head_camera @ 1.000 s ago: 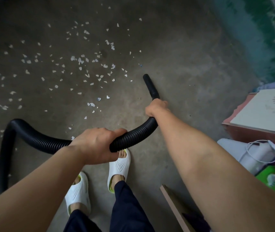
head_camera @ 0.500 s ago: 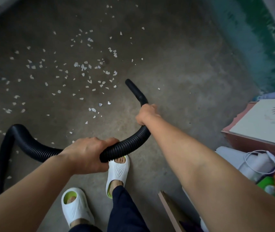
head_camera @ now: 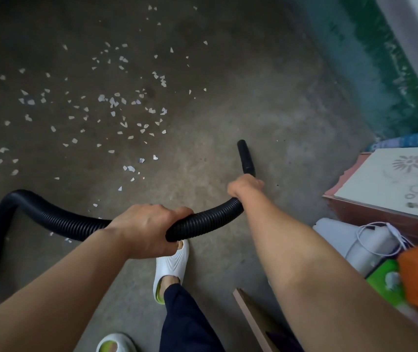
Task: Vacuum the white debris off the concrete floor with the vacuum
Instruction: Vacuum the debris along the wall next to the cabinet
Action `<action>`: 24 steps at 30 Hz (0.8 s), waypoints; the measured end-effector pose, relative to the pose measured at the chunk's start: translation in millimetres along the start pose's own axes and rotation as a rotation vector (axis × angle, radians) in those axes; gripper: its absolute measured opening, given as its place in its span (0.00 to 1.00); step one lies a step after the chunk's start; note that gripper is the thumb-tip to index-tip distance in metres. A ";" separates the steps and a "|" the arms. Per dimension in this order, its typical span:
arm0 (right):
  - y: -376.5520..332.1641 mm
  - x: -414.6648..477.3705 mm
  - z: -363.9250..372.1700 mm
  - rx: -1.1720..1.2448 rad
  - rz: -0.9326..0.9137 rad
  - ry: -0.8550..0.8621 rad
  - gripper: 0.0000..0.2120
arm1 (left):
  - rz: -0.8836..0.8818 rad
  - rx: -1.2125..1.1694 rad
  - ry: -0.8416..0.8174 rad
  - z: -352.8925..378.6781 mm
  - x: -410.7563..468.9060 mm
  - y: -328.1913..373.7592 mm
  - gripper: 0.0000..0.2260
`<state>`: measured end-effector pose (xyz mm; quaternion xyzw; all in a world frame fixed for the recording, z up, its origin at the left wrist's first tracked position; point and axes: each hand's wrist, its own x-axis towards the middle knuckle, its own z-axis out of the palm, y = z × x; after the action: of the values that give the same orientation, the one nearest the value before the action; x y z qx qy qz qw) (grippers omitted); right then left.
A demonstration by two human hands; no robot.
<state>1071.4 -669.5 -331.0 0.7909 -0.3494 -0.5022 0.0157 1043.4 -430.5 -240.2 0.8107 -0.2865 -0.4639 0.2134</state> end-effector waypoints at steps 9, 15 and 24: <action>-10.4 9.1 -12.2 0.151 -0.068 0.091 0.28 | -0.021 -0.035 0.020 7.7 10.1 1.3 0.21; -31.5 -16.0 -35.7 0.179 -0.135 0.095 0.28 | -0.030 -0.041 0.031 -20.3 -8.7 -4.1 0.30; -68.5 -59.0 -74.4 0.153 -0.141 0.175 0.27 | -0.037 0.003 0.070 -77.5 -43.4 -18.3 0.22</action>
<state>1153.4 -608.5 -273.7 0.8531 -0.3276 -0.4030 -0.0497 1098.4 -381.9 -187.0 0.8318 -0.2645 -0.4387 0.2136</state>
